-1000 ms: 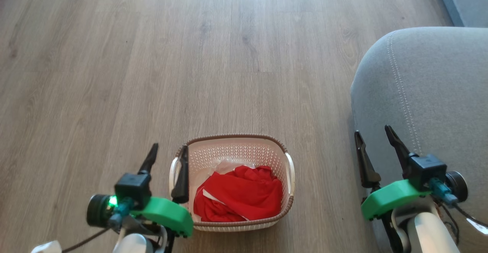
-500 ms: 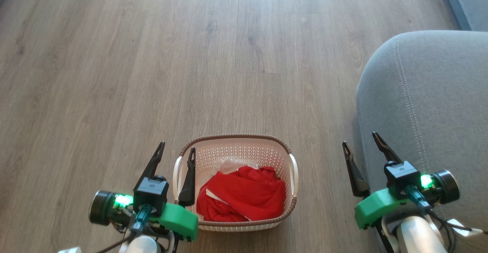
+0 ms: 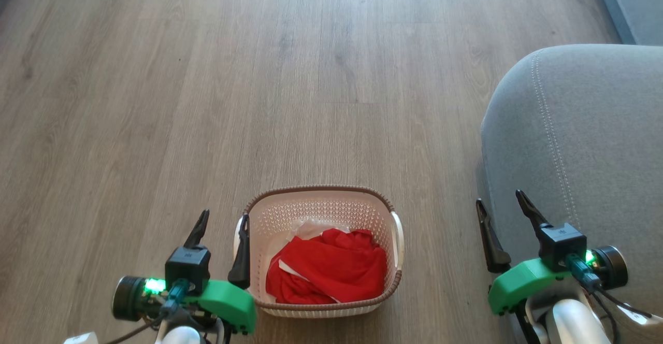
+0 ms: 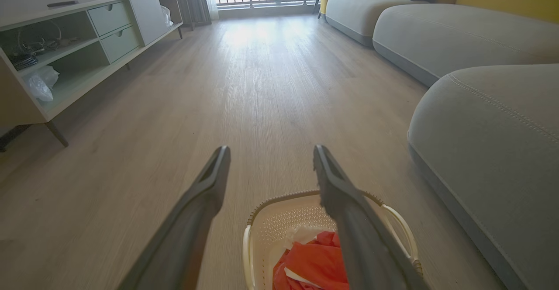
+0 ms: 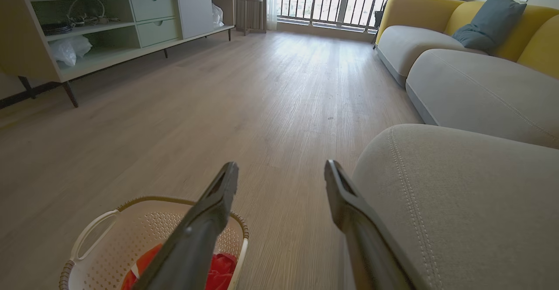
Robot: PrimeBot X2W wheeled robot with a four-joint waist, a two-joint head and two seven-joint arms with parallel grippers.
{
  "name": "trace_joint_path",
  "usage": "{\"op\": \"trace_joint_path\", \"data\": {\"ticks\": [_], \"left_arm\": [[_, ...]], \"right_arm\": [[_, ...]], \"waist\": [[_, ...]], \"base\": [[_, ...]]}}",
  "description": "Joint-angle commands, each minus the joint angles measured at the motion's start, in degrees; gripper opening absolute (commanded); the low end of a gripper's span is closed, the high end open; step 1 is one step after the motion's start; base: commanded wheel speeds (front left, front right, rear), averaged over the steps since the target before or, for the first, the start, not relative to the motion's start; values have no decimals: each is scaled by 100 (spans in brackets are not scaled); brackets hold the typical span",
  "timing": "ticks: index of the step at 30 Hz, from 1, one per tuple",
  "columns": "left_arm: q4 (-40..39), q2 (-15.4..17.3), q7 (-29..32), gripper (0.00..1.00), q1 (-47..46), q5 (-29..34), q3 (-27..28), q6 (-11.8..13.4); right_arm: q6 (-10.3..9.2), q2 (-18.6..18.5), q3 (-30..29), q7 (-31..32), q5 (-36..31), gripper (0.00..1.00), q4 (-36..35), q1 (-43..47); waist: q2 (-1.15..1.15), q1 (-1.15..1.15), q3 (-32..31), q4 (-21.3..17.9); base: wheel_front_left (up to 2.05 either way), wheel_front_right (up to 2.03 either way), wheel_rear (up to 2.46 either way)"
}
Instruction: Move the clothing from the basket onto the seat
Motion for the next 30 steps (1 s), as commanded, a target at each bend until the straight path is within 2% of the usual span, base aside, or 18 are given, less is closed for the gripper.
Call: {"op": "trace_joint_path", "data": {"ticks": [1, 21, 30], "left_arm": [[-151, -7, -72, 100, -157, 0, 205, -14], [-84, -11, -72, 100, -172, -130, 165, -2], [66, -11, -72, 100, -269, -248, 253, -155]], "right_arm": [[-1, -67, 115, -54, 23, 100, -151, -284], [-1, -67, 185, -54, 73, 100, -29, -343], [-1, -67, 124, -54, 87, 100, -24, -409]], "waist": [[0, 0, -1, -9], [0, 0, 6, -60], [0, 0, 346, -118]], "base": [[0, 0, 0], [0, 0, 0], [0, 0, 0]]}}
